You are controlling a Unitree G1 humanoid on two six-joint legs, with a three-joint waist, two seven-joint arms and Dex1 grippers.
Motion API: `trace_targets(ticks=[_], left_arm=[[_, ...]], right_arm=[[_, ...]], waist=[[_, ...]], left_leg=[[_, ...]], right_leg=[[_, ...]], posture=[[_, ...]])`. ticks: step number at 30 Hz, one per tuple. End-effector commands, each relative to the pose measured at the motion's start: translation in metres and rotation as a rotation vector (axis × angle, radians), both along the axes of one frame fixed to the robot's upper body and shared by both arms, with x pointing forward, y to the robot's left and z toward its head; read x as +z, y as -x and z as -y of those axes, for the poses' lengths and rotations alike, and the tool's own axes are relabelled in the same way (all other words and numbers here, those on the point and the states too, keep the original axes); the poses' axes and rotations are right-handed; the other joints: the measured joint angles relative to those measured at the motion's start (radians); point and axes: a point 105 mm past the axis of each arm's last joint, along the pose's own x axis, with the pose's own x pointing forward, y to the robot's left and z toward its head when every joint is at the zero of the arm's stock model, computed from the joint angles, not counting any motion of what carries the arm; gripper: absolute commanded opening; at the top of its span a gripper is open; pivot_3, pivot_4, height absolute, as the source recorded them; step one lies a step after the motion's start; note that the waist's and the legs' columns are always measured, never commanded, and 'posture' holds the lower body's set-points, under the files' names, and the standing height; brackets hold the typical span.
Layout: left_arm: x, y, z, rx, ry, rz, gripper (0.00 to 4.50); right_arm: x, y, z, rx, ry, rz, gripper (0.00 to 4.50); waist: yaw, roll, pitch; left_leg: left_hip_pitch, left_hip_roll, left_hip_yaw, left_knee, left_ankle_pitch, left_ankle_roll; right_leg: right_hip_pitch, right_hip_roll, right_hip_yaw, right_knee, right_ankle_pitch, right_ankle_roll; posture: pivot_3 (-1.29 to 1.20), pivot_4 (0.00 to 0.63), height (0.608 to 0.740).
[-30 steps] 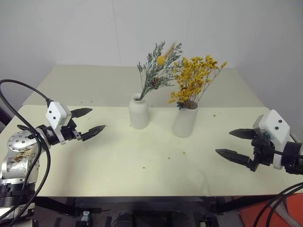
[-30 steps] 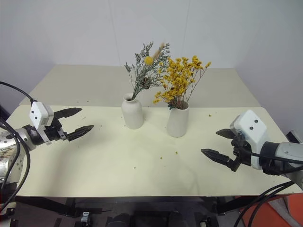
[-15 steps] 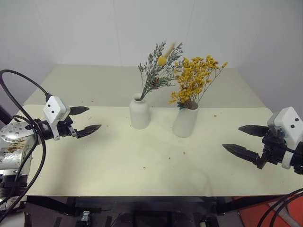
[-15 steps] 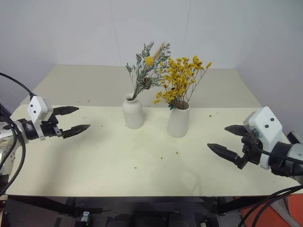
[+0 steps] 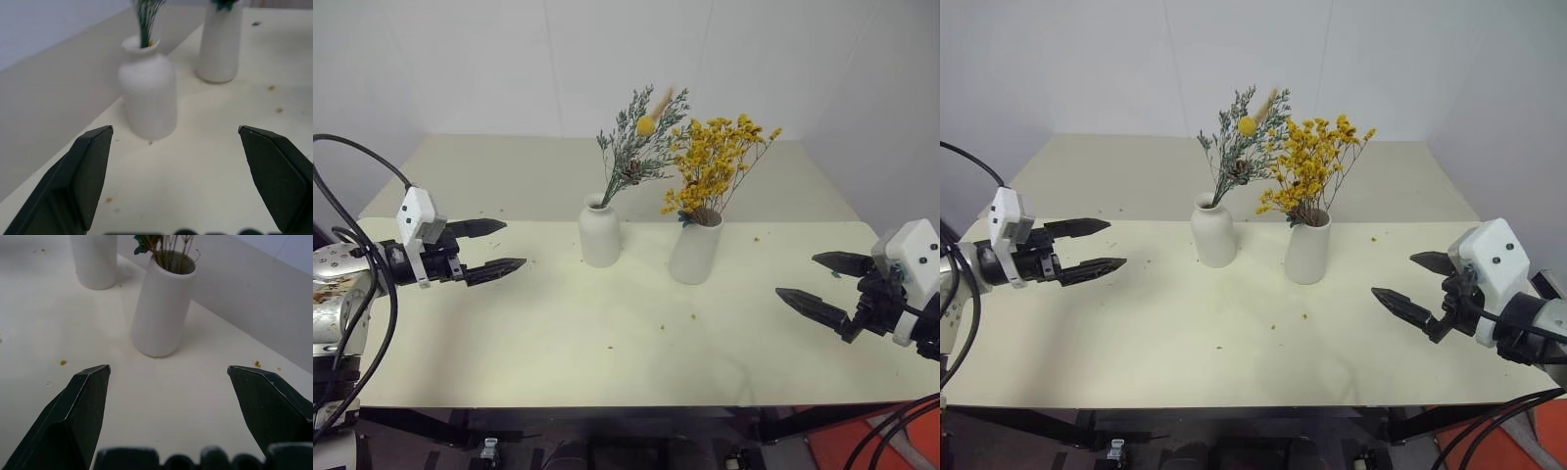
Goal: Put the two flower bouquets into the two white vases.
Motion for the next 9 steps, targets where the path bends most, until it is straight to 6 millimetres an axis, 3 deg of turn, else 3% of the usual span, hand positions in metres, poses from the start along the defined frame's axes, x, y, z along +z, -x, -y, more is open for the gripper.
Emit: trace_targets(ticks=[1, 9], left_arm=[[0.0132, 0.0092, 0.0016, -0.028, 0.002, 0.044, 4.47], [0.0113, 0.0125, -0.0018, 0.013, 0.003, 0.046, 4.47]], right_arm=[[0.0117, 0.0077, -0.0024, 0.041, 0.008, 0.042, 4.50], [0.0117, 0.0028, -0.0023, 0.072, -0.008, 0.012, 4.50]], waist=[[0.001, 0.000, 0.000], [-0.001, 0.000, 0.000]], left_leg=[[0.000, 0.000, 0.000, 0.000, 0.000, 0.000], [0.002, 0.000, 0.000, 0.000, 0.000, 0.000]], right_leg=[[0.000, 0.000, 0.000, 0.000, 0.000, 0.000], [0.001, 0.000, 0.000, 0.000, 0.000, 0.000]], posture=[[0.00, 0.150, 0.740], [0.00, 0.150, 0.740]])
